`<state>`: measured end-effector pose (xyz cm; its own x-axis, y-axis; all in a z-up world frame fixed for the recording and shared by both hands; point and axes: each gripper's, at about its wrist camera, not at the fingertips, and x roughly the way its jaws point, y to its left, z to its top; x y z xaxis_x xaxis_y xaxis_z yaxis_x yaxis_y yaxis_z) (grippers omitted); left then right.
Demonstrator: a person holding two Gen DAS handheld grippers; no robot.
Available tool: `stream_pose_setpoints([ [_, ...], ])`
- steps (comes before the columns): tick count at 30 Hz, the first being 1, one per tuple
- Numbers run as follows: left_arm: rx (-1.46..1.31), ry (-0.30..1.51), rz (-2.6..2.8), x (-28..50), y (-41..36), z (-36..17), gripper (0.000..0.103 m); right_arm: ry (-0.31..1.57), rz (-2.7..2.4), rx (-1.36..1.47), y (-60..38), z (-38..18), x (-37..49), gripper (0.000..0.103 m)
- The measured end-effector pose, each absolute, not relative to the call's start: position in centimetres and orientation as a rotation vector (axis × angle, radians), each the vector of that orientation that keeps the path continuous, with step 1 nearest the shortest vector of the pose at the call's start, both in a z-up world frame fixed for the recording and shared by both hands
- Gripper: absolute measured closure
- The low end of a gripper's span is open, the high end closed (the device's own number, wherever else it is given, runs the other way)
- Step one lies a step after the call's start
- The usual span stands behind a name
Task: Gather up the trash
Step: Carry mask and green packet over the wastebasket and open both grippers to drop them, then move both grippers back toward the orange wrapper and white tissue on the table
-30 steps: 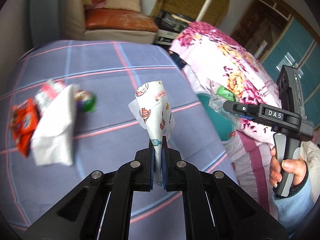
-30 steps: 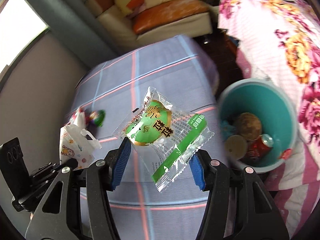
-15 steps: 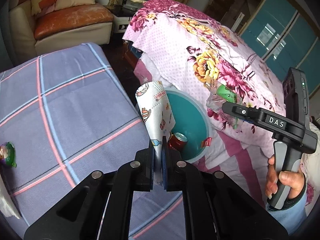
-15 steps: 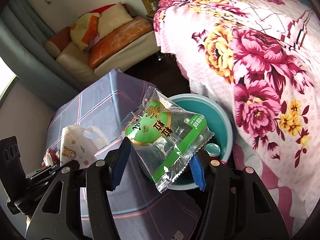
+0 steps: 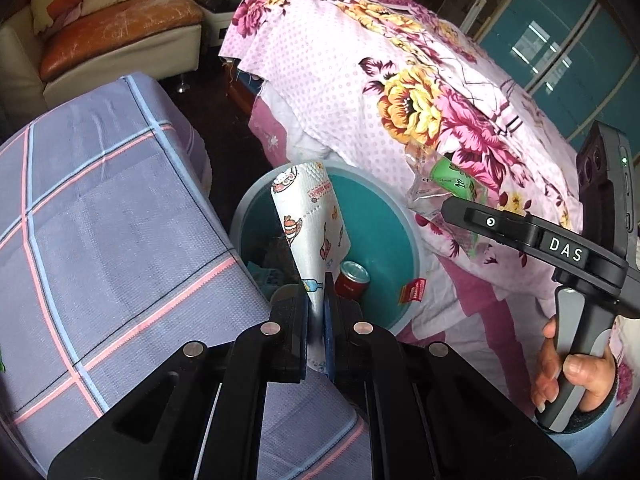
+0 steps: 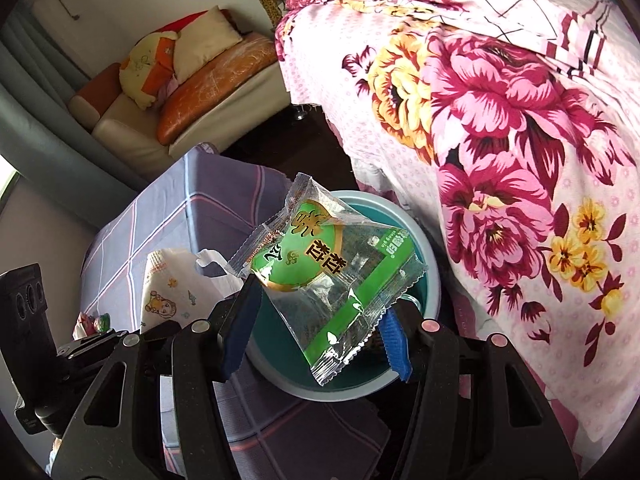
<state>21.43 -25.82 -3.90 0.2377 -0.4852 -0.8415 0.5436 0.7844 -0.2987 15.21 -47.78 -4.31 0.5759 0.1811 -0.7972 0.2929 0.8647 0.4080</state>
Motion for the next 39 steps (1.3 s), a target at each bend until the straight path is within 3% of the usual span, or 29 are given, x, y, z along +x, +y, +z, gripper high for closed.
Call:
stream_pose_setpoints([
  [4,0.073,1.134,-0.712,21.8,-26.8,-4.3,0.093,0.970,-0.082,0.543,-48.3,-4.5,15.2,0.049],
  [6,0.080,1.132,-0.706,21.9,-27.2,-4.5,0.080,0.972,-0.086,0.543,-48.5,-4.5,15.2,0.049],
  [8,0.081,1.125,-0.699,22.0,-27.3,-4.5,0.049,0.972,-0.090,0.544,-48.7,-4.6,15.3,0.049],
  [10,0.080,1.107,-0.682,22.0,-27.1,-4.4,0.032,0.975,-0.092,0.542,-48.7,-4.6,15.3,0.049],
  [14,0.064,1.103,-0.682,22.2,-26.7,-4.1,0.019,0.983,-0.093,0.538,-48.6,-4.7,15.5,0.049],
  [23,0.027,1.110,-0.661,22.1,-24.6,-3.9,0.011,0.998,-0.091,0.519,-47.9,-4.8,16.4,0.047],
  [25,0.013,1.107,-0.654,22.2,-23.9,-3.8,0.011,1.005,-0.088,0.511,-47.6,-4.7,16.6,0.040],
  [26,0.009,1.104,-0.649,22.2,-23.6,-3.8,0.011,1.007,-0.091,0.510,-47.5,-4.7,16.7,0.027],
  [27,0.006,1.101,-0.643,22.2,-23.2,-3.7,0.011,1.005,-0.092,0.512,-47.4,-4.6,16.8,0.026],
  [39,-0.063,1.100,-0.600,21.9,-18.9,-3.0,0.009,1.051,-0.075,0.510,-45.0,-3.9,17.3,0.025],
])
